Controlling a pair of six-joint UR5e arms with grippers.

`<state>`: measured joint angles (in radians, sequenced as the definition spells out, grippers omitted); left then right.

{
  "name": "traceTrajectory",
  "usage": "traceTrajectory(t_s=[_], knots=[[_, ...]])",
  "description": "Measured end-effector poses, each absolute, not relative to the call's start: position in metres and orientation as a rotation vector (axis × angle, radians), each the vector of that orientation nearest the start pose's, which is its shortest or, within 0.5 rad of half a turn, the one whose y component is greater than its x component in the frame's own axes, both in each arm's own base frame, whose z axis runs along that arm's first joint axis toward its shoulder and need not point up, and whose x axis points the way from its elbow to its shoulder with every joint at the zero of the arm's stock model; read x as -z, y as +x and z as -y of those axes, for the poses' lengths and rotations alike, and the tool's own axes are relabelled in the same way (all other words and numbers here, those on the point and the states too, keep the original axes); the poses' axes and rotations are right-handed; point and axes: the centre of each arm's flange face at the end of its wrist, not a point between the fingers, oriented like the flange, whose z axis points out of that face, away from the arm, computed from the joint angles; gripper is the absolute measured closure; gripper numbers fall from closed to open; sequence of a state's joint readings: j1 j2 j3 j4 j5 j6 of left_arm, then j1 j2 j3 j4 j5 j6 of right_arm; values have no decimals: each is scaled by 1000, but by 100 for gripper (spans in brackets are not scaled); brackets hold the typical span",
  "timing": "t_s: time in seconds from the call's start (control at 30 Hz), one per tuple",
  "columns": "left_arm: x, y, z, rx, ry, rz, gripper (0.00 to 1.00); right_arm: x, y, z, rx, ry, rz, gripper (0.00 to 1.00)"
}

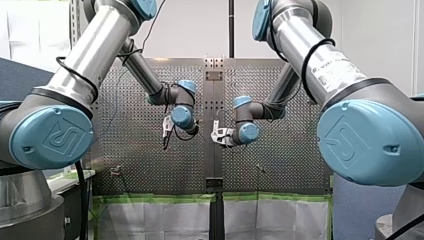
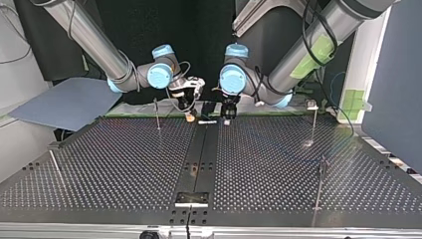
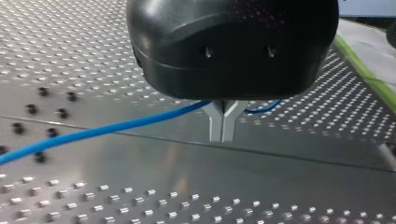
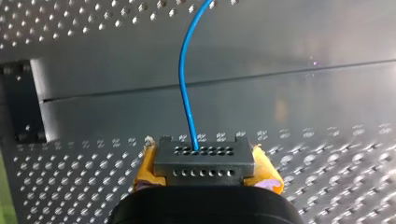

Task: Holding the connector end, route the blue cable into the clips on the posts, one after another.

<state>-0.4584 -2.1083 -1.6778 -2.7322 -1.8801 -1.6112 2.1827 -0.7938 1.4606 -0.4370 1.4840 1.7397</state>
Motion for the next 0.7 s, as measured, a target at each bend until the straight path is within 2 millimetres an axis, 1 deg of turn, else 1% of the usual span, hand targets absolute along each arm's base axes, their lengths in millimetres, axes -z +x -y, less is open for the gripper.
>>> traceTrajectory(t_s=[0.27, 0.47, 0.5, 0.7], knots=[[-136, 493, 366, 92, 167, -1812, 100, -81, 499, 474, 2115, -2471, -1489, 100], [-106, 484, 378, 93, 216, -1833, 100, -45, 492, 467, 2048, -2502, -1518, 100], [-101, 483, 380, 97, 217, -1835, 100, -41, 491, 466, 2044, -2504, -1521, 100], [-72, 479, 388, 130, 215, -1847, 100, -30, 482, 467, 2059, -2497, -1538, 100]])
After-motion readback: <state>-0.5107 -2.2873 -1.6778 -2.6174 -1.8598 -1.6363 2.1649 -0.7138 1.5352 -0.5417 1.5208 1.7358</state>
